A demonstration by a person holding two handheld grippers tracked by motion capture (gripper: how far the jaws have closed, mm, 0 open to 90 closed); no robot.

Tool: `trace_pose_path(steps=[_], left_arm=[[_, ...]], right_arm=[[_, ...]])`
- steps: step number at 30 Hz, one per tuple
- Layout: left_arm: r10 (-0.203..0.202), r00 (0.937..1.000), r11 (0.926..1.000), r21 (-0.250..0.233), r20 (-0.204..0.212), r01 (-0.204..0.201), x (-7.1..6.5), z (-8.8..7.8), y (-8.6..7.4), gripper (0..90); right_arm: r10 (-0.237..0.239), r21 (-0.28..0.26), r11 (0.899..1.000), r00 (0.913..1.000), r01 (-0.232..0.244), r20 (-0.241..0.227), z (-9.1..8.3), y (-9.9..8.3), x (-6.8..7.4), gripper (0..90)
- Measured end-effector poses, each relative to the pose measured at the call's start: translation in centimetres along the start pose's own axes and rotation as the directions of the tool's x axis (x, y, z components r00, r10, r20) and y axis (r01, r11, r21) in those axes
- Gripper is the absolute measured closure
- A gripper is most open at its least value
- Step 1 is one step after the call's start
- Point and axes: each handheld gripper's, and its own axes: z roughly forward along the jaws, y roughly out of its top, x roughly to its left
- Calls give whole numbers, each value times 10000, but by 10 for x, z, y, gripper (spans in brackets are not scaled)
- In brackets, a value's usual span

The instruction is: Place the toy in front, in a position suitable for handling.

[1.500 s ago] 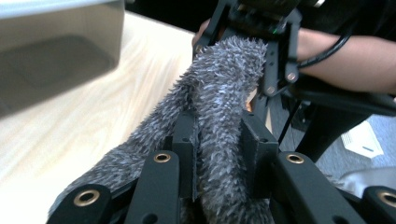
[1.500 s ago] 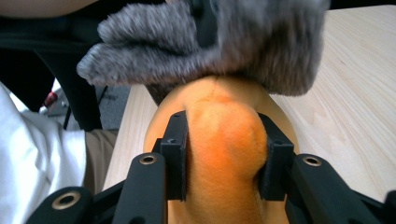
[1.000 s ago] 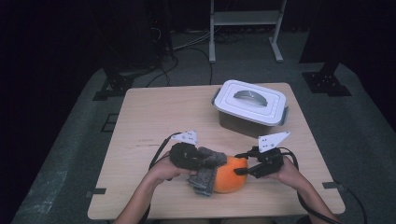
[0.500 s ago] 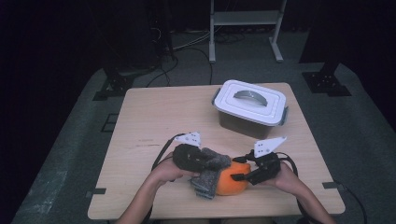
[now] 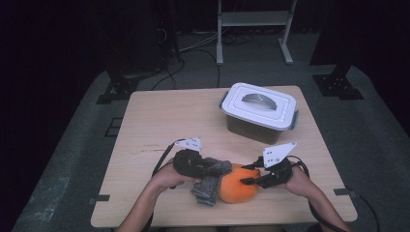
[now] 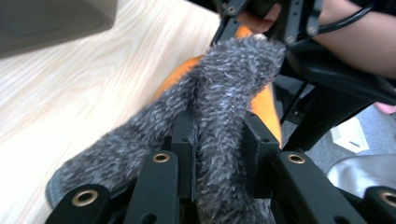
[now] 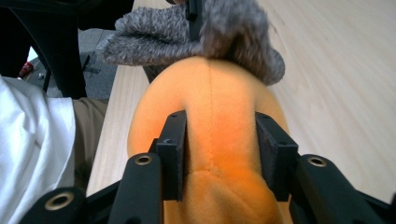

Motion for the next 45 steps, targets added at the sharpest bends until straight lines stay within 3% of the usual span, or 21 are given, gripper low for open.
trace_pose_path(steps=[4, 7, 17, 22, 25, 29, 34, 45], left_arm=[[54, 10000, 10000, -12, -7, -54, -1, 0, 2, 698], [2, 9999, 10000, 37, -106, -1, 1, -2, -2, 699], [-87, 9995, 9985, 532, -303, 103, 4, -1, -14, 691], [-98, 9998, 9996, 267, -168, 102, 5, 0, -9, 692], [68, 9999, 9998, 173, -121, -66, 1, 3, -2, 692], [615, 9979, 9981, -77, 216, -614, -10, 10, 15, 692], [1275, 9916, 9911, 356, 221, -1283, -22, 23, 30, 690], [503, 9974, 9972, 574, -508, -474, -2, 8, 6, 688]], right_arm=[[-342, -79, 9994, 9993, 341, -153, 6, 8, -6, 597], [-335, -163, 9993, 9991, 331, -261, 8, 7, -10, 590], [908, -582, 9940, 9952, -929, -374, -8, -22, -14, 525], [992, -685, 9925, 9945, -1013, -341, -10, -26, -11, 525], [1082, -770, 9909, 9936, -1104, -321, -8, -27, -11, 532], [997, -694, 9925, 9948, -1008, -186, -2, -21, -7, 535], [650, -471, 9968, 9979, -650, -16, 5, -11, -2, 532], [1073, -515, 9929, 9942, -1069, 62, -12, -28, -7, 523]])
